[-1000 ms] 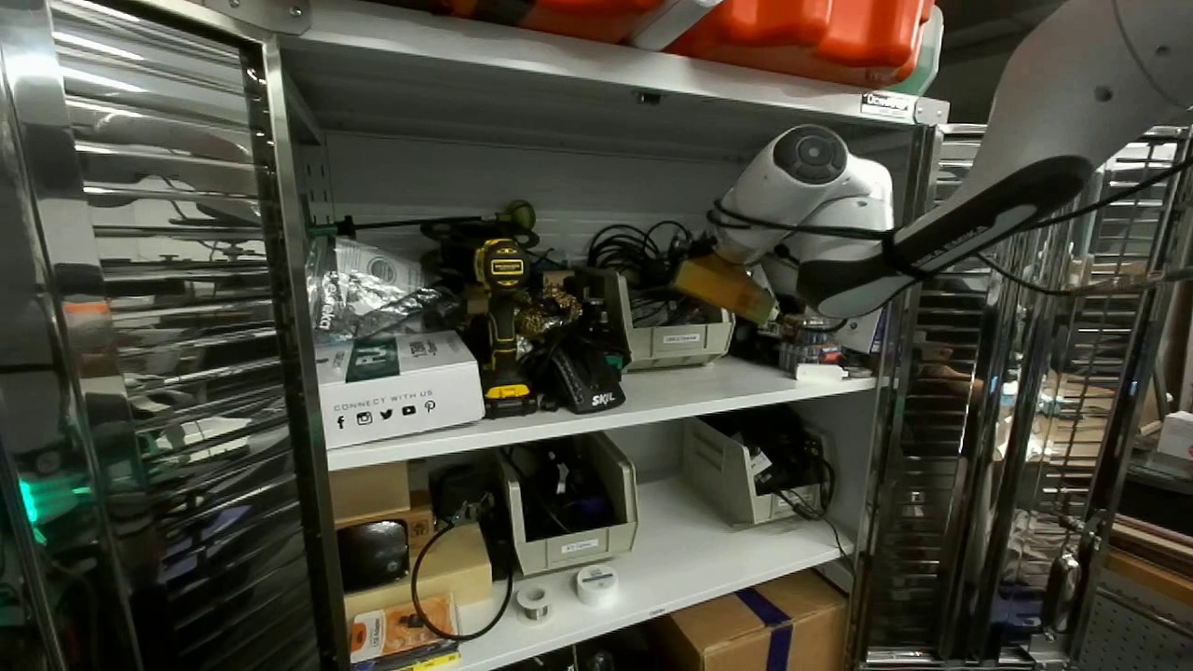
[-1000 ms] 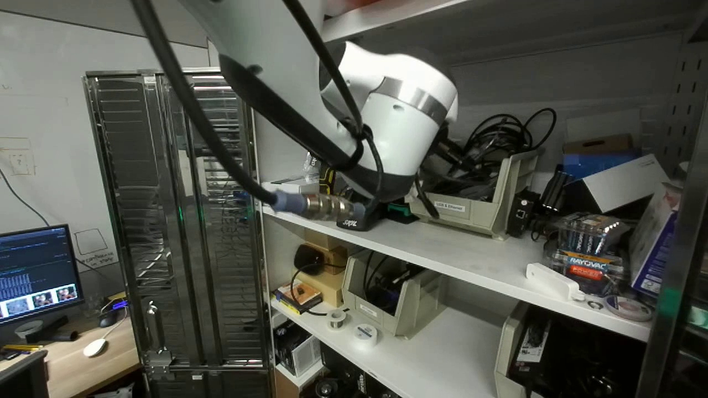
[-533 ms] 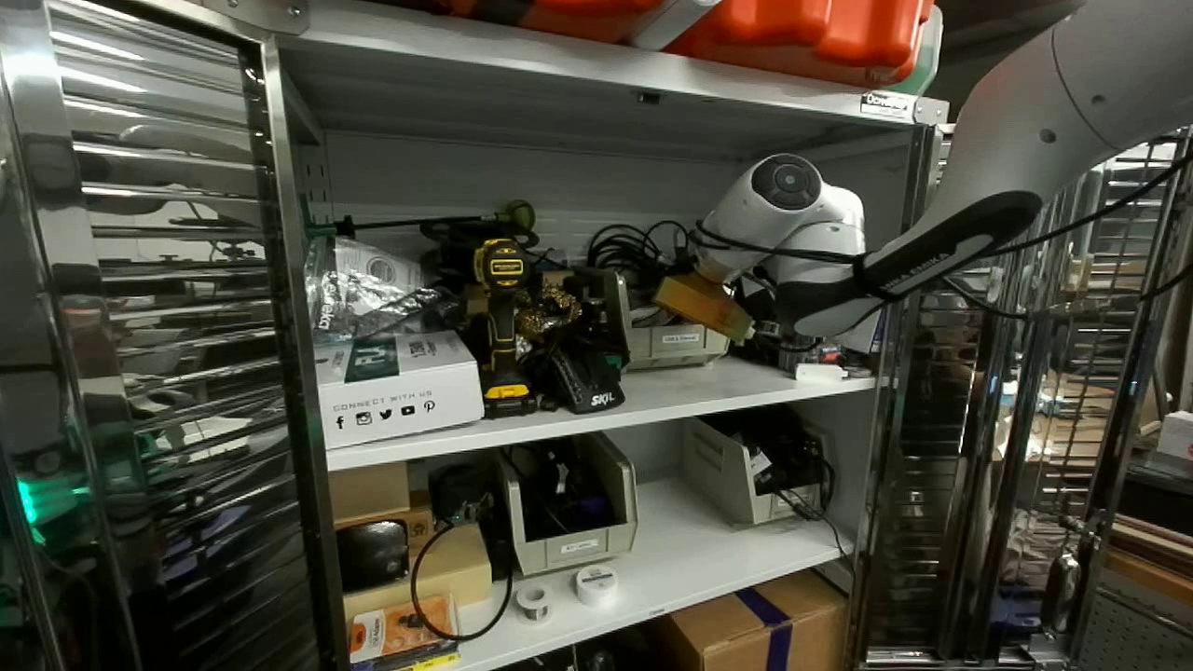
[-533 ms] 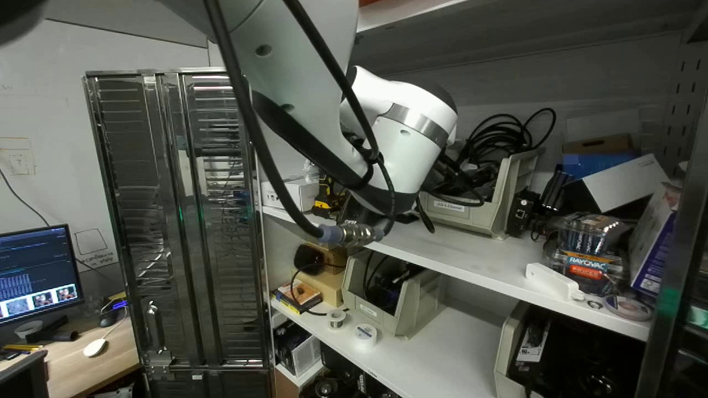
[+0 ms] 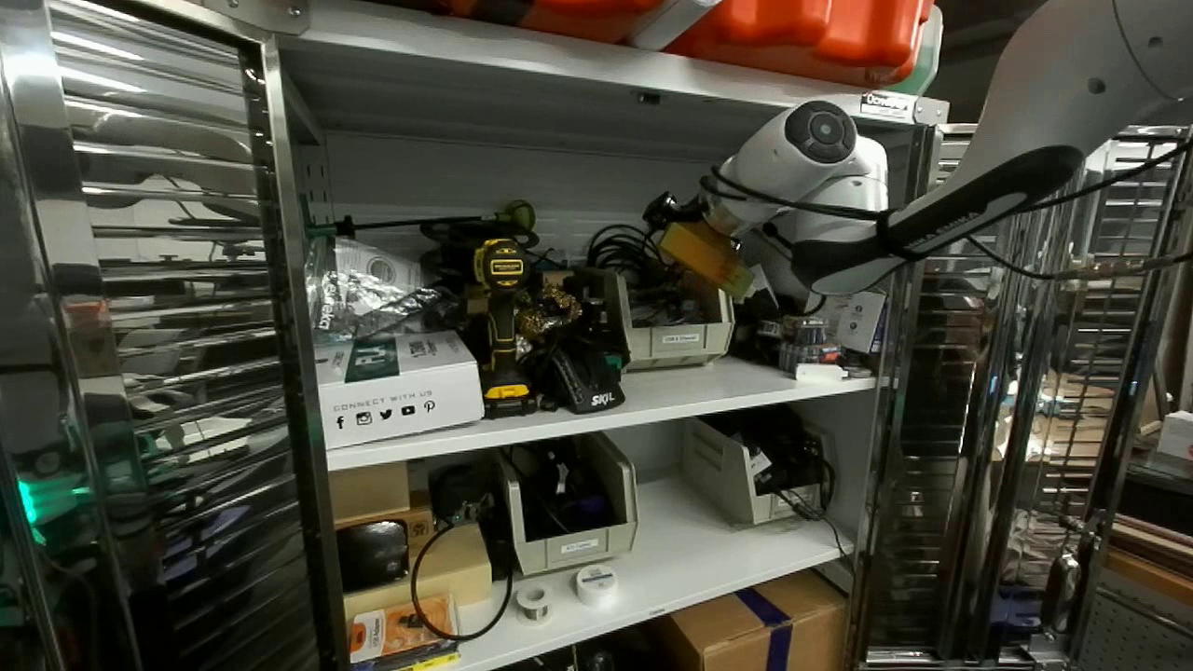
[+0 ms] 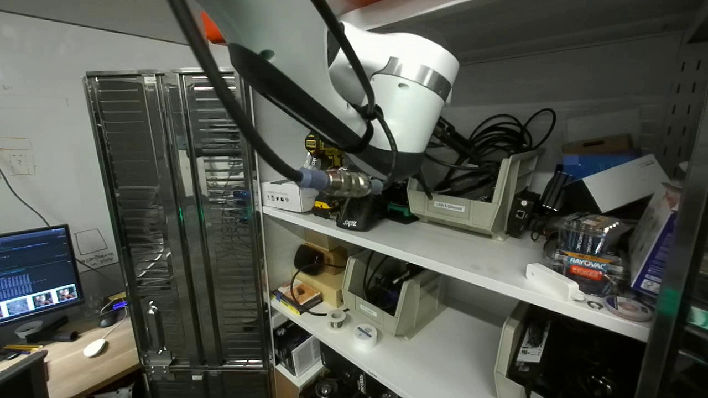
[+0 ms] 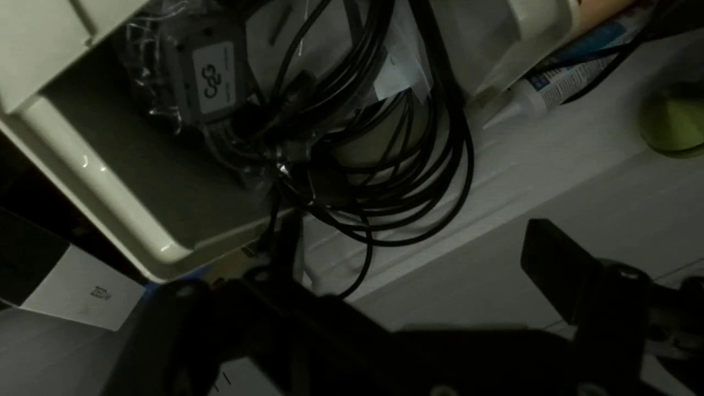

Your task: Put the multi USB charging cable in the gray box

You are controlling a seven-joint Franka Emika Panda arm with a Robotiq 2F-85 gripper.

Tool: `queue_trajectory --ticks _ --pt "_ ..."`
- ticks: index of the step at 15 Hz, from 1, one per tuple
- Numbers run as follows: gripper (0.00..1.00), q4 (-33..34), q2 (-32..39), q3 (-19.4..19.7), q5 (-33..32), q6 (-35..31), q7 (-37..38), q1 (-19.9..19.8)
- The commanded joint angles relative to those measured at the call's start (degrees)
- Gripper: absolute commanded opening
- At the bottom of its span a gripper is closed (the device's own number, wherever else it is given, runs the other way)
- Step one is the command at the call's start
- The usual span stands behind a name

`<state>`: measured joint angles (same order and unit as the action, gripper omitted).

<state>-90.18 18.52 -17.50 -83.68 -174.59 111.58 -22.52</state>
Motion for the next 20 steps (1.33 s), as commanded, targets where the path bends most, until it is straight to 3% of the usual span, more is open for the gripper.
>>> queue_trajectory --ticks 1,3,7,10,11,14,17,20 --pt "0.99 -8.70 -6.78 0.76 -1.37 -3.52 0.07 -2.36" --pt "1.00 -16.53 -10.87 0.76 0.37 -4.82 -3.10 -4.28" --pt "1.00 -30.54 -13.20 -1.80 10.15 -12.04 -15.89 -9.49" --pt "1.00 -41.57 -15.22 -4.59 10.24 -20.11 -17.79 -13.92" --pt "1.00 -45.01 -15.81 -5.23 8.11 -22.51 -16.44 -15.21" --pt "1.00 -47.68 -13.14 -5.70 -7.90 -24.14 -5.05 -16.65" --pt "1.00 -51.68 -13.73 -2.42 -21.29 -21.27 6.97 -14.60" --pt "1.00 -54.44 -13.60 3.14 -34.09 -22.46 18.83 -11.67"
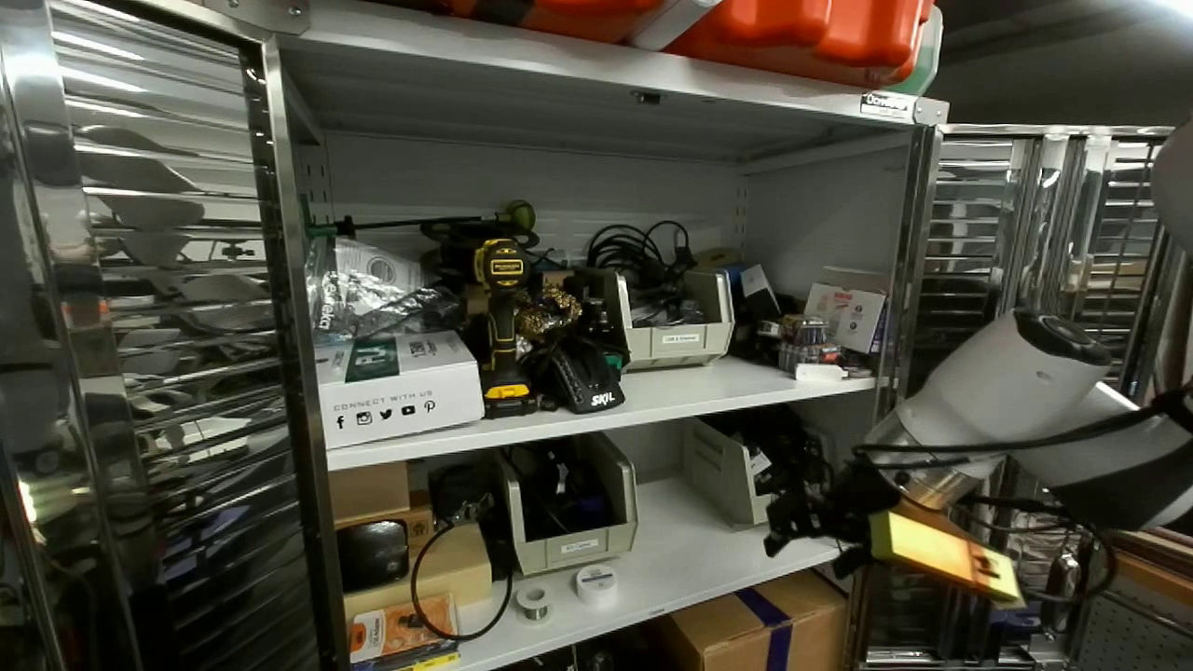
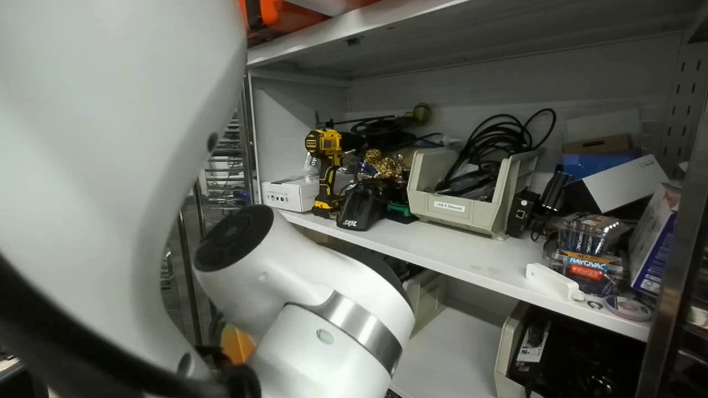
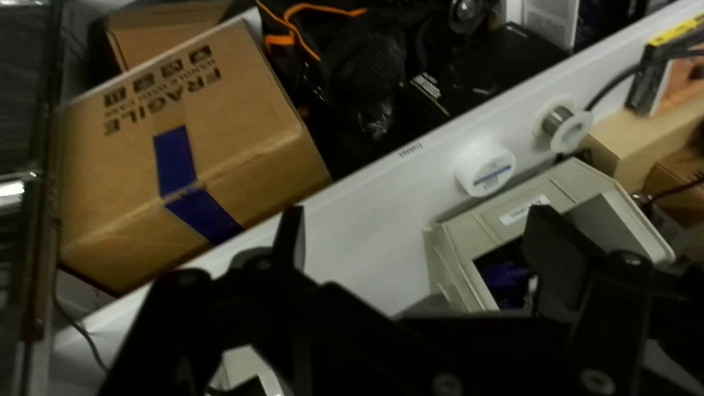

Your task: Put the multi USB charging cable in the gray box

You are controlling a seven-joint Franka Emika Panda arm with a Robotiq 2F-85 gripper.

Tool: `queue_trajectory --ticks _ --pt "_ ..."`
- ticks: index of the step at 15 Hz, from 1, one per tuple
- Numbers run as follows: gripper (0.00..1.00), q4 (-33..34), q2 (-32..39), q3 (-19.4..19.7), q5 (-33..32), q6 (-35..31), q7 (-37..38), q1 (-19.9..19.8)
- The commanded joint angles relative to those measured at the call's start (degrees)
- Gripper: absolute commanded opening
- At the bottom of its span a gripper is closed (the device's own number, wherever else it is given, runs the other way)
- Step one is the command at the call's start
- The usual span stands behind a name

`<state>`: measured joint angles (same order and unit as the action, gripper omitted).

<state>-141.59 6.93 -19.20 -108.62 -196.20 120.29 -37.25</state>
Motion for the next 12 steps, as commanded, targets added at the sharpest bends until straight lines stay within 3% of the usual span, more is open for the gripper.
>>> queue_trajectory --ticks 1,3,4,12 --pt "1.00 -3.39 -1.80 7.19 -13.68 -2.10 14.20 4.34" --pt "1.00 -2.93 -1.84 12.13 -23.15 -5.58 23.06 7.39" --pt "1.00 -2.59 0.01 8.16 -17.40 -2.27 15.97 4.19" --pt "1.00 -2.57 0.38 8.50 -18.53 -2.27 17.13 4.45"
